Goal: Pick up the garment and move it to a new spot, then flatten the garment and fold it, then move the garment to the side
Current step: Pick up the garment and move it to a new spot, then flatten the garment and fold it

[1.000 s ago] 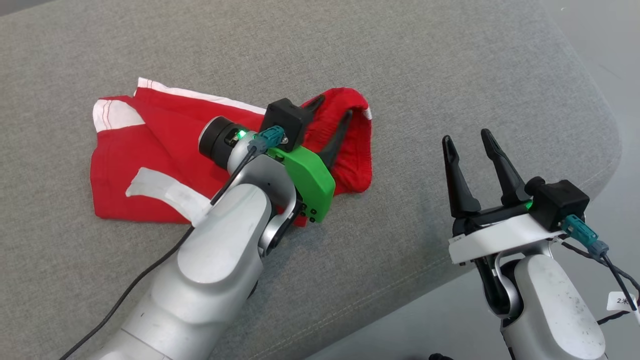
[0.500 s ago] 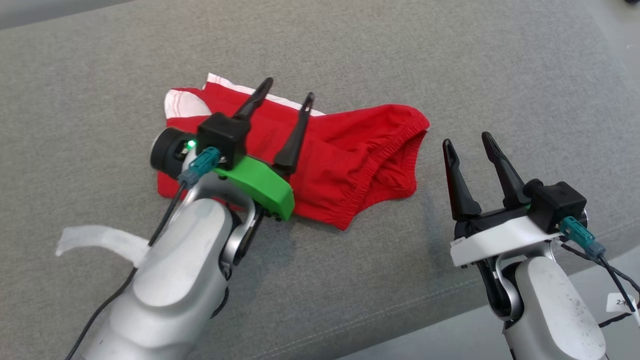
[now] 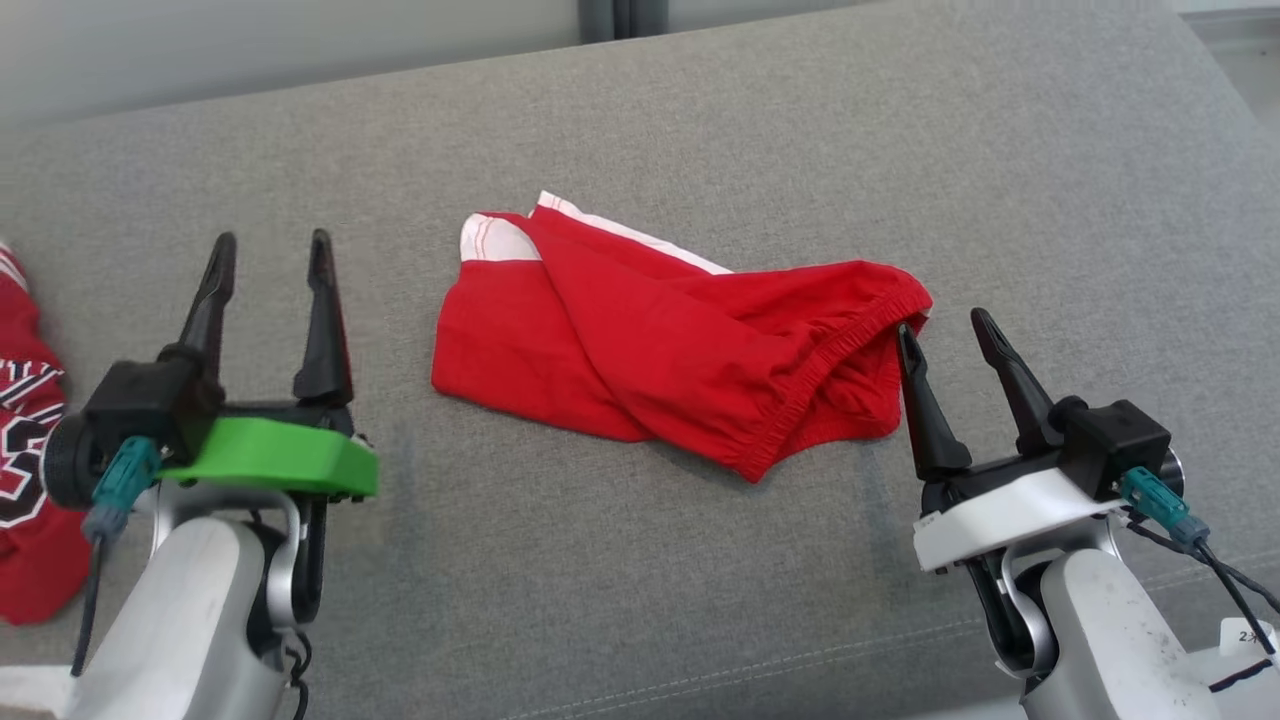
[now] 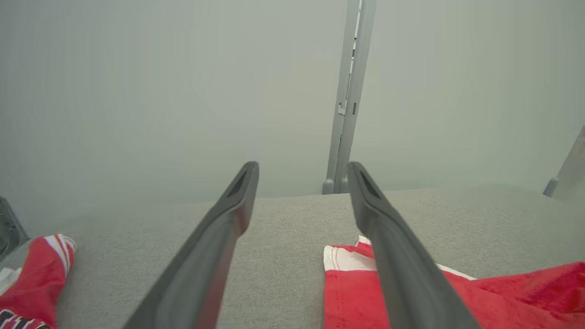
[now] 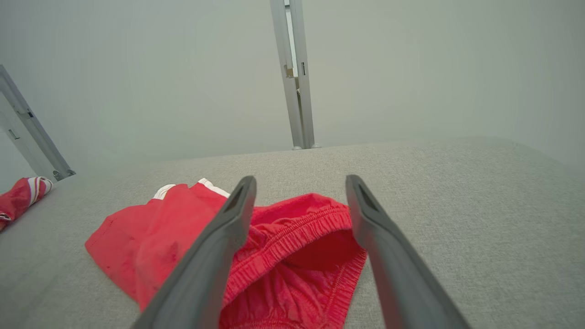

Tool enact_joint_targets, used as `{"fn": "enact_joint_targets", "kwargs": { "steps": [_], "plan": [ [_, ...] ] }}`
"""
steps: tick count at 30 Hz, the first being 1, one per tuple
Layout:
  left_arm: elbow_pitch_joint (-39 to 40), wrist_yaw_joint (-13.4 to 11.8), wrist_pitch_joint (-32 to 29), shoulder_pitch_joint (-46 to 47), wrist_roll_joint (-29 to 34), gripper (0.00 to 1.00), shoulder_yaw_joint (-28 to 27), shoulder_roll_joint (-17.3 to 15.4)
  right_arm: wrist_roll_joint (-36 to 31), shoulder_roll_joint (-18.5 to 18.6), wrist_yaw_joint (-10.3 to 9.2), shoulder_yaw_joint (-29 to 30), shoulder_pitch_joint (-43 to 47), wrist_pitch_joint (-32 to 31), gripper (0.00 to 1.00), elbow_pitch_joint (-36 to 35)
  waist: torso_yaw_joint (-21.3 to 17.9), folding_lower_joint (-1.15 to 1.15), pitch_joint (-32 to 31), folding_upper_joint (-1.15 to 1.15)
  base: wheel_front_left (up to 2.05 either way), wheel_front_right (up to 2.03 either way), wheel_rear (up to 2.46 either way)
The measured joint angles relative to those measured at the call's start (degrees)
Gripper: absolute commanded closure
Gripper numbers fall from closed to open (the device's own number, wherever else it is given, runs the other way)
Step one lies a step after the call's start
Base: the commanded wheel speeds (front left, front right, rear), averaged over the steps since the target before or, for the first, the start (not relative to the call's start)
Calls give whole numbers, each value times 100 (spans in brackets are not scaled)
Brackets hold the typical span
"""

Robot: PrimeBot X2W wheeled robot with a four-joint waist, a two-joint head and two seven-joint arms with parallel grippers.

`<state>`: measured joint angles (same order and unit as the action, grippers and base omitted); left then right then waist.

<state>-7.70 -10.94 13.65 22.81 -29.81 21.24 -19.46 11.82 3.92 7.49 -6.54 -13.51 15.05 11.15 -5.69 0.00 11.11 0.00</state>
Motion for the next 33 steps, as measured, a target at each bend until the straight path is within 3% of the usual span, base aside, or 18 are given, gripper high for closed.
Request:
{"fn": "enact_joint_targets", "kwargs": {
  "steps": [8,21,33],
  "plan": [
    [470,-265,108,-904,-47,0,-449,-179,-35,42,0,24,185,0,0,58,231,0,-340,0,0,0,0],
    [571,-175,132,-1862,339,0,-202,-232,-93,21,0,49,672,-44,0,-88,364,0,-764,0,0,0,0],
    [407,-141,138,-1982,416,0,-188,-224,-129,-45,0,-10,976,-181,0,-339,324,0,-822,0,0,0,0]
  ]
}}
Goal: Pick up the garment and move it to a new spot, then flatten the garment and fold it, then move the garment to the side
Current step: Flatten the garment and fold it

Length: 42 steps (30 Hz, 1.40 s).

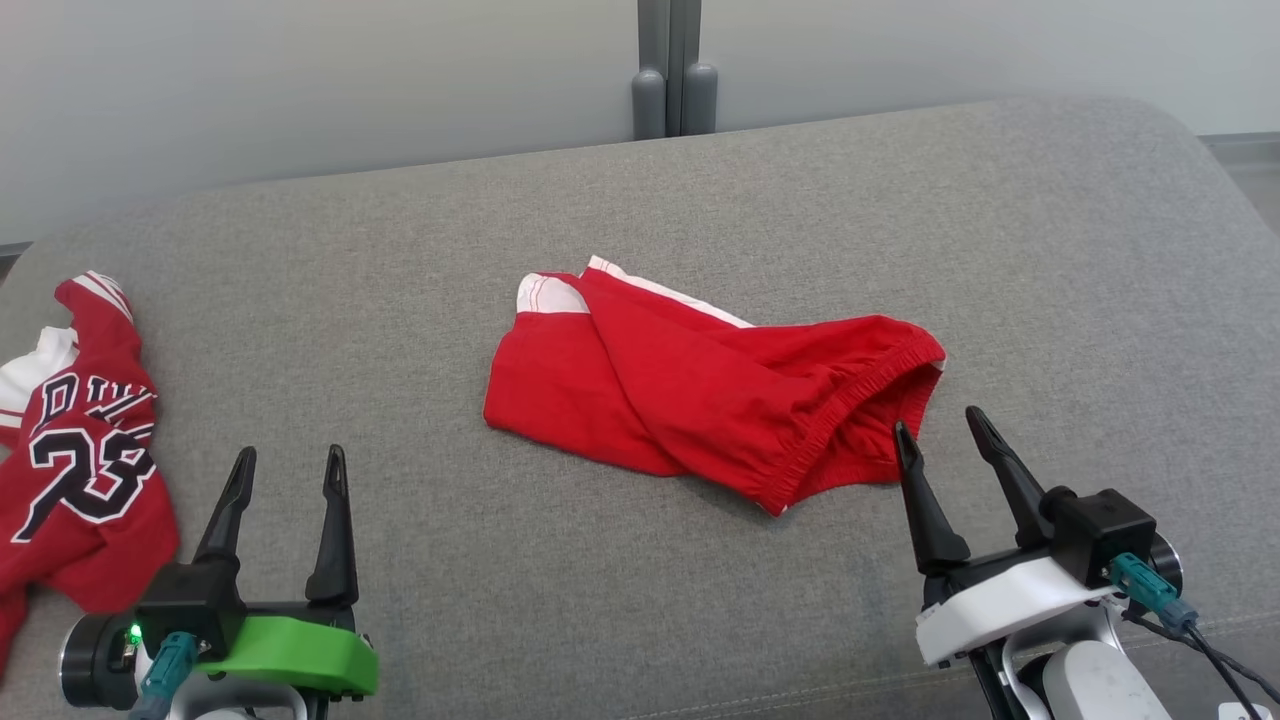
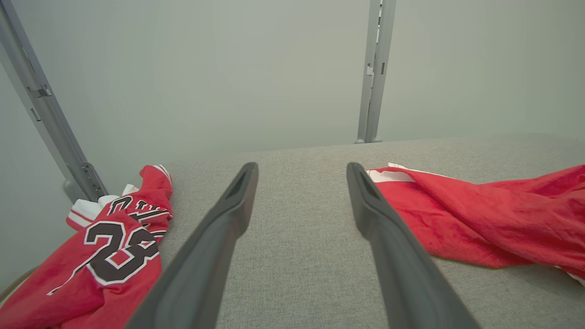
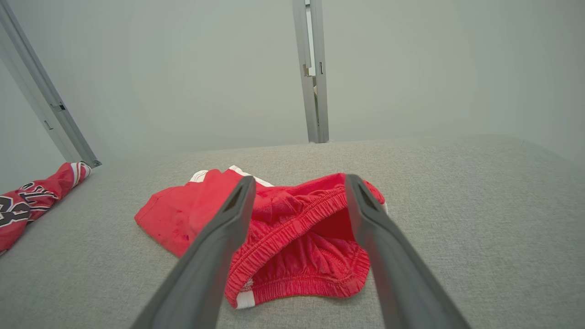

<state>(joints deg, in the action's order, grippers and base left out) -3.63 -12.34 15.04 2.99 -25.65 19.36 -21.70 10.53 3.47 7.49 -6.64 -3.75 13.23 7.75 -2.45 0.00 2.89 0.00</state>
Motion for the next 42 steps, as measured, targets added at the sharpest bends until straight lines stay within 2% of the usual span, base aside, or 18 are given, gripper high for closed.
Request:
{"fn": "enact_joint_targets", "kwargs": {
  "steps": [4,11,21,27,28,29,30,31,36,42],
  "plan": [
    [-19,31,0,36,16,0,14,4,-24,7,0,-131,0,-74,0,-21,30,0,38,0,0,0,0],
    [-38,76,1,240,31,0,66,91,-116,294,0,-703,-63,-276,0,276,167,0,185,0,0,0,0],
    [-111,231,2,511,119,0,42,405,-367,826,0,-1526,-701,-305,0,1335,523,0,583,0,0,0,0],
    [-219,378,2,620,212,0,-32,584,-698,946,0,-1897,-1249,-243,0,2095,729,0,800,0,0,0,0],
    [-243,426,2,649,264,0,-60,641,-720,911,0,-1976,-1391,-201,13,2360,780,0,859,0,0,0,0],
    [-253,437,2,662,277,0,-76,659,-717,876,0,-2020,-1451,-186,51,2468,800,1,884,0,0,0,0],
    [-268,466,2,671,307,0,-94,671,-710,827,0,-2051,-1507,-147,83,2551,816,1,905,0,0,0,0],
    [-285,486,2,678,322,0,-111,686,-667,788,0,-2063,-1564,-116,100,2608,827,1,923,0,0,0,0],
    [-318,565,2,679,419,0,-233,746,-361,681,0,-2086,-1662,-52,100,2641,776,1,947,0,0,0,0],
    [-322,615,10,649,514,0,-348,748,153,658,0,-2262,-1623,-349,100,1688,565,1,930,0,0,0,0]
  ]
}}
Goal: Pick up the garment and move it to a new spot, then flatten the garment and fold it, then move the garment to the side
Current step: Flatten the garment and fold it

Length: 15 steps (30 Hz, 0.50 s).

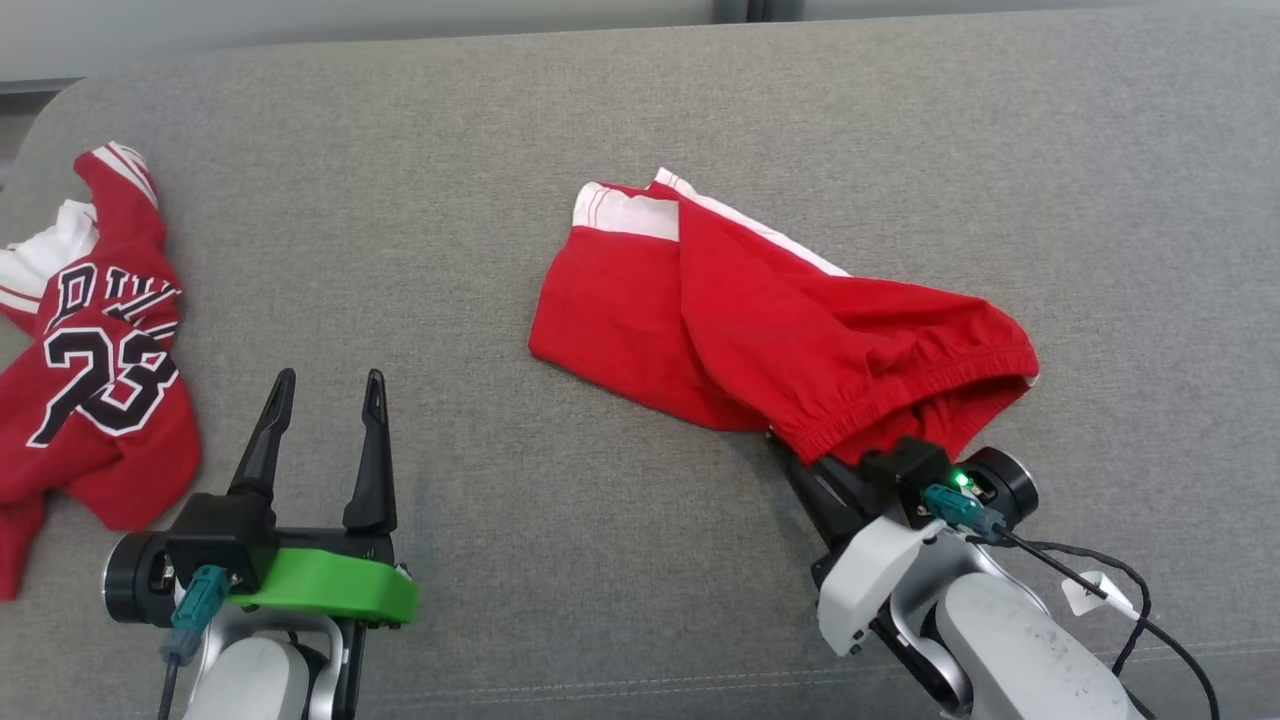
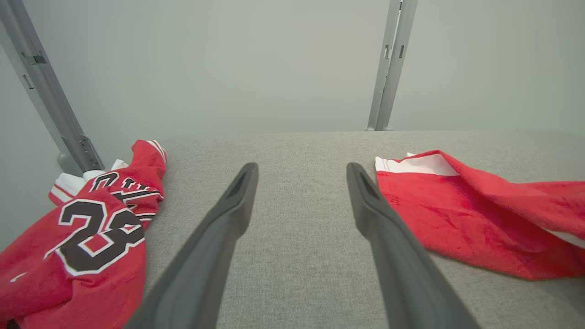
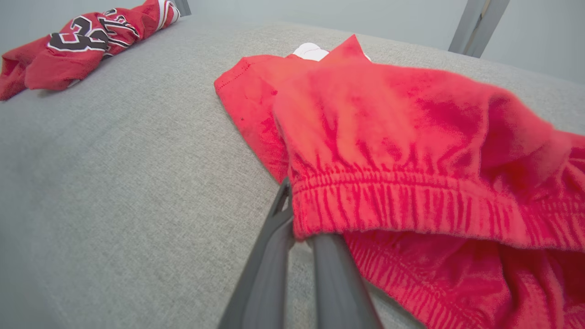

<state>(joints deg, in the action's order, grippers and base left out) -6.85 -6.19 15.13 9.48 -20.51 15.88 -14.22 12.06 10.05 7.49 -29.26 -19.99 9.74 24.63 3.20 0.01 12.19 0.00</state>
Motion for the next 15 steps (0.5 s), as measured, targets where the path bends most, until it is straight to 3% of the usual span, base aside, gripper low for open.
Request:
{"fn": "enact_joint_targets", "kwargs": {
  "steps": [7,11,15],
  "plan": [
    [9,22,1,-29,51,0,-76,-10,1357,201,0,52,607,-1162,100,-2030,-291,0,-46,0,0,0,0],
    [31,22,0,-37,75,0,-87,-19,2354,241,-1,733,935,-1741,100,-2963,-408,0,-54,0,0,0,0],
    [38,24,0,-33,92,0,-88,-26,3248,204,-1,1615,993,-2124,100,-3116,-452,0,-17,0,0,0,0]
  ]
}}
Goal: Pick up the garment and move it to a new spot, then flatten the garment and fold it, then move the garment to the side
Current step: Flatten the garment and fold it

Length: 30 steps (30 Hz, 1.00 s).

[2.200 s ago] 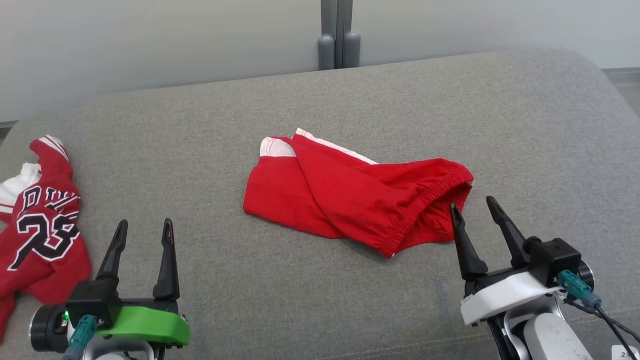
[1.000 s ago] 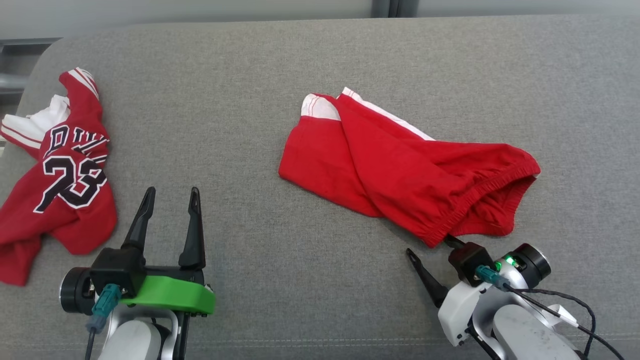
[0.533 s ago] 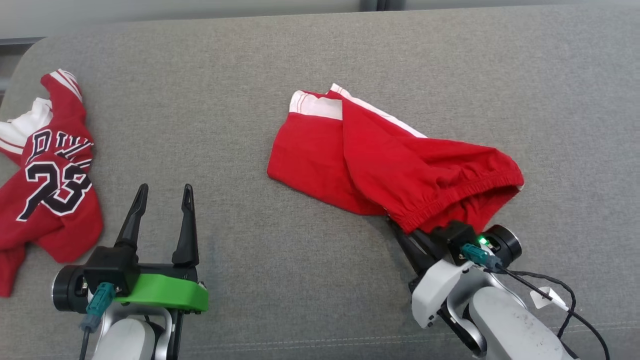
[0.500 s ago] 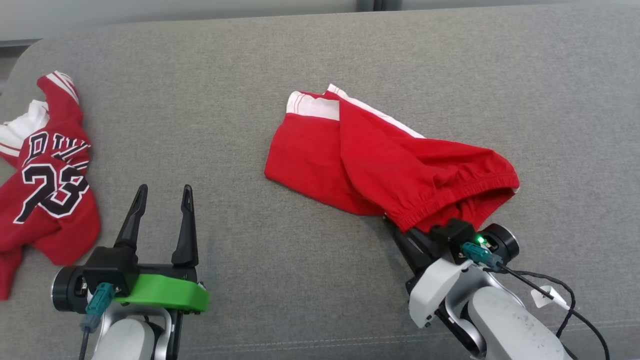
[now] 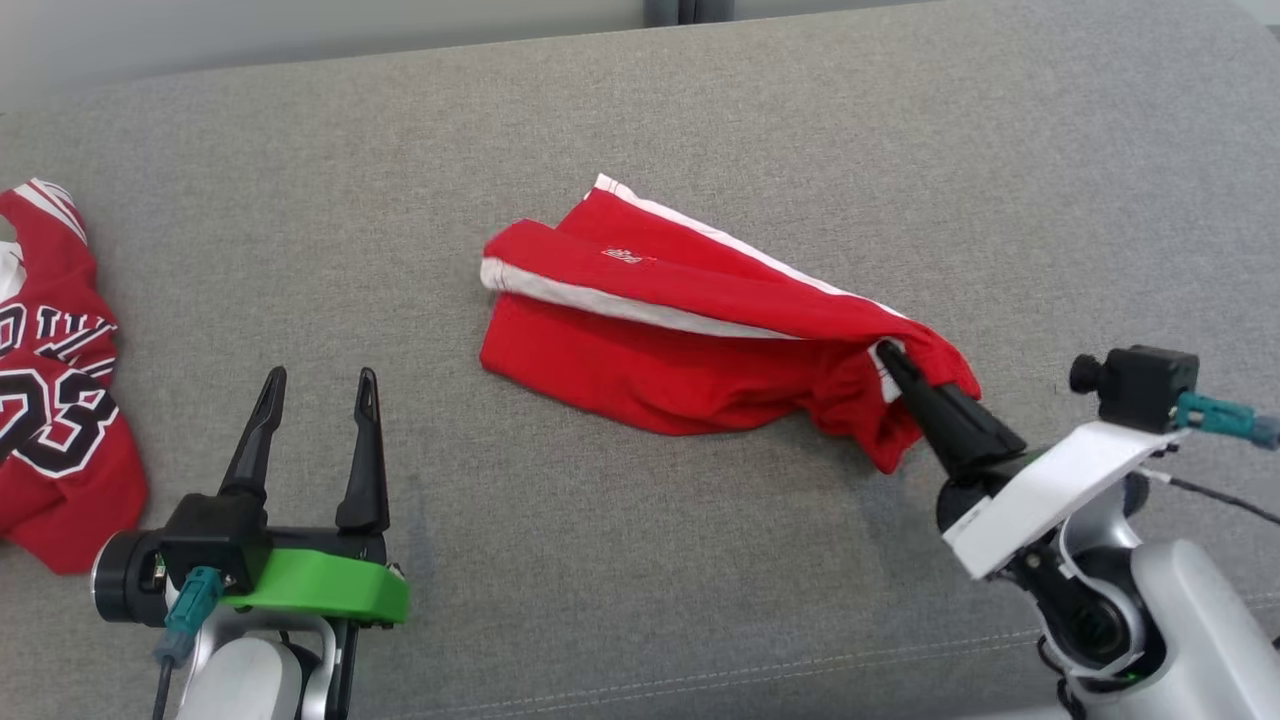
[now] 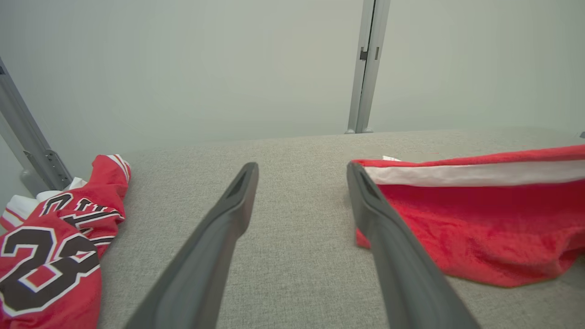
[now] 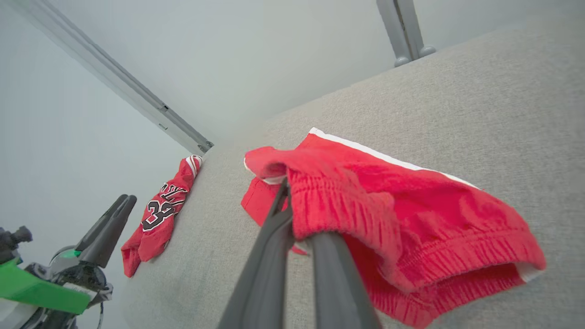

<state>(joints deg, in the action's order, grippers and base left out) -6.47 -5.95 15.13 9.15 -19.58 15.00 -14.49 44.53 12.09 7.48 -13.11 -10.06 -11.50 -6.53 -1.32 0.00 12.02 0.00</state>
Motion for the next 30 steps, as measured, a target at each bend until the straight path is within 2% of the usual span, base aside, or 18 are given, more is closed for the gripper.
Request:
{"fn": "enact_joint_targets", "kwargs": {
  "steps": [4,7,11,17,18,19,20,24,30],
  "plan": [
    [-8,40,0,65,15,0,32,-13,474,110,0,436,-432,-285,100,522,11,0,72,0,0,0,0],
    [-18,66,0,155,51,0,68,-19,511,286,0,539,-896,-367,100,1131,61,0,139,0,0,0,0],
    [-21,102,0,274,77,0,159,14,584,464,0,524,-1530,-422,100,2017,174,0,243,0,0,0,0],
    [-44,125,0,376,99,0,194,74,693,710,0,175,-2208,-413,100,3101,367,0,421,0,0,0,0],
    [-47,132,0,389,99,0,197,79,759,724,0,127,-2285,-355,84,3248,392,0,448,0,0,0,0],
    [-52,140,0,400,100,0,196,85,811,735,0,70,-2345,-296,13,3361,416,0,470,0,0,0,0],
    [-58,140,0,407,101,0,197,92,836,746,0,16,-2393,-209,0,3477,436,0,488,0,0,0,0],
    [-83,140,0,410,114,0,183,109,1047,820,0,-190,-2428,115,0,3727,448,0,492,0,0,0,0],
    [-93,138,0,410,119,0,126,94,1348,971,0,-441,-2034,625,0,3467,309,0,402,0,0,0,0]
  ]
}}
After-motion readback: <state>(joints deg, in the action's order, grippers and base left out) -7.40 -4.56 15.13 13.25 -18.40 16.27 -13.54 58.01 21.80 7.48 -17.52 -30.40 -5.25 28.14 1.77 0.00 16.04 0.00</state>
